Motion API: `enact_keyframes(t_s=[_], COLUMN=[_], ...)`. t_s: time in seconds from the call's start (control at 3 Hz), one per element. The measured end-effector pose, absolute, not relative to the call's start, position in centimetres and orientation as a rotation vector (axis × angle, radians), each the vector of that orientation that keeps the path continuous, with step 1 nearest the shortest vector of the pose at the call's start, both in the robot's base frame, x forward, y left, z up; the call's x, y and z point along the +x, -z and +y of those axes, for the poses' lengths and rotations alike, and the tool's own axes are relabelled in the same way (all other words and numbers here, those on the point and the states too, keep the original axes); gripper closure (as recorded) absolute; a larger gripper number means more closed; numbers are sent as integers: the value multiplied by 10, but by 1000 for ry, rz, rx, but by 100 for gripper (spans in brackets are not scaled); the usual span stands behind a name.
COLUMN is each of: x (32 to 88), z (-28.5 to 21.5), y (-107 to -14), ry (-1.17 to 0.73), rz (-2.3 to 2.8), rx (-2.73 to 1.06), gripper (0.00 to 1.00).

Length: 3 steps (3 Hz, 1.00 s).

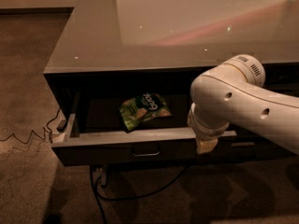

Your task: Open top drawer

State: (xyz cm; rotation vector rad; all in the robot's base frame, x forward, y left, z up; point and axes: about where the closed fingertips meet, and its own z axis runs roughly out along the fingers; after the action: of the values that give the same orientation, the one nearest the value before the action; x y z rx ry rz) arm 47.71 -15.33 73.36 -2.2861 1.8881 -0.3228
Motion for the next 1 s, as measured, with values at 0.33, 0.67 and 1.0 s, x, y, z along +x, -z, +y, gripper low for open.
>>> enact_keyframes(t_s=[0.33, 0.67, 1.0], x=[500, 527, 544], z=[-146, -137, -128], y=[-734, -733, -734], ry=[346, 357, 384], rz=[1844, 1813, 1778], rx=[-2245, -2213, -2213], gripper=[0, 0, 19])
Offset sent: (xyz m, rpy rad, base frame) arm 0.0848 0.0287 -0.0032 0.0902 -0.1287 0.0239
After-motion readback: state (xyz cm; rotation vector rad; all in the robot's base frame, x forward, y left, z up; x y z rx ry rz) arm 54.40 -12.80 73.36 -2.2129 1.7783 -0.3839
